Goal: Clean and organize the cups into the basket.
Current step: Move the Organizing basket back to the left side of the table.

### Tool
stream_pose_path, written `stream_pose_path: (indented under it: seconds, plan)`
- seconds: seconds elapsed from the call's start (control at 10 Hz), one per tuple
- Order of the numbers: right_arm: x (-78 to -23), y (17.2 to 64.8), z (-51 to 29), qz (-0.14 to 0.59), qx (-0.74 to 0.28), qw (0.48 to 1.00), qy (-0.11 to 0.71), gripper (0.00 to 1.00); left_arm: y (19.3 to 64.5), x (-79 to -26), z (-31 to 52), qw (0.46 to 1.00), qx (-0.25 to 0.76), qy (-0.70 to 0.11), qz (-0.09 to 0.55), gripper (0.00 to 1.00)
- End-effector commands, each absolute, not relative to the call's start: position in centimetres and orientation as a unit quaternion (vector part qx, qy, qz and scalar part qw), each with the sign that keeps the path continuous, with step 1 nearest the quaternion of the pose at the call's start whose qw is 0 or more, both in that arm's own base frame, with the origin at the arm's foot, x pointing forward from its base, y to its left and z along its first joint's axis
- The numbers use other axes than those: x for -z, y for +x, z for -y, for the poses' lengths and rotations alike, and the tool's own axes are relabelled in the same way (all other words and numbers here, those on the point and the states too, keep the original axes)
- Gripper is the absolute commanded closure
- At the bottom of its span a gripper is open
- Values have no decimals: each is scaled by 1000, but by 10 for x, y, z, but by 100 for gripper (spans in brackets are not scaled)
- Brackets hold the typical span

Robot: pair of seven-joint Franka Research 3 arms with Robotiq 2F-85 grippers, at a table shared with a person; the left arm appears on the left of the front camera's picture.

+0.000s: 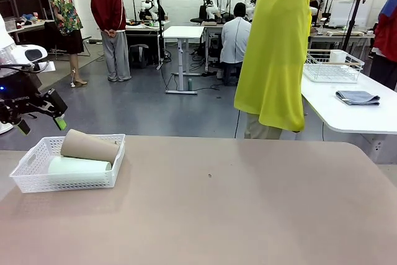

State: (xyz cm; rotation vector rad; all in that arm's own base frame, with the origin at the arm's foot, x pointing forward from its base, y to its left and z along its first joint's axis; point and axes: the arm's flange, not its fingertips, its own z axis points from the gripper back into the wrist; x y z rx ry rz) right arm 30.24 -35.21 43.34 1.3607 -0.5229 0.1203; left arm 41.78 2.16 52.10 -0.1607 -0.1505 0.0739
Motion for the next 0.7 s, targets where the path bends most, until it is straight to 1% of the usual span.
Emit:
stream_pose_path:
  seconds: [0.0, 0.1, 0.2, 0.3, 0.4, 0.5, 0.6]
  plan:
    - [-431, 297, 348, 237, -56, 750, 615, 0, 415, -520, -21, 993, -37, -80, 75, 0]
    - [-431, 297, 348, 237, -56, 750, 615, 0, 431, -531, -19, 977, 26, -210, -19, 0]
    - [-431, 297, 348, 237, -56, 750, 615, 0, 425, -545, -29, 941, 78, -319, -78, 0]
    - [-431, 297, 348, 237, -56, 750, 615, 0, 415, -554, -47, 897, 119, -408, -126, 0]
    - [-431, 297, 348, 237, -56, 750, 615, 0, 402, -559, -70, 866, 121, -468, -131, 0]
    - [-431, 297, 348, 237, -56, 750, 615, 0, 387, -562, -96, 846, 128, -506, -110, 0]
    - [-431, 297, 348, 237, -56, 750, 615, 0, 376, -560, -122, 824, 127, -548, -71, 0]
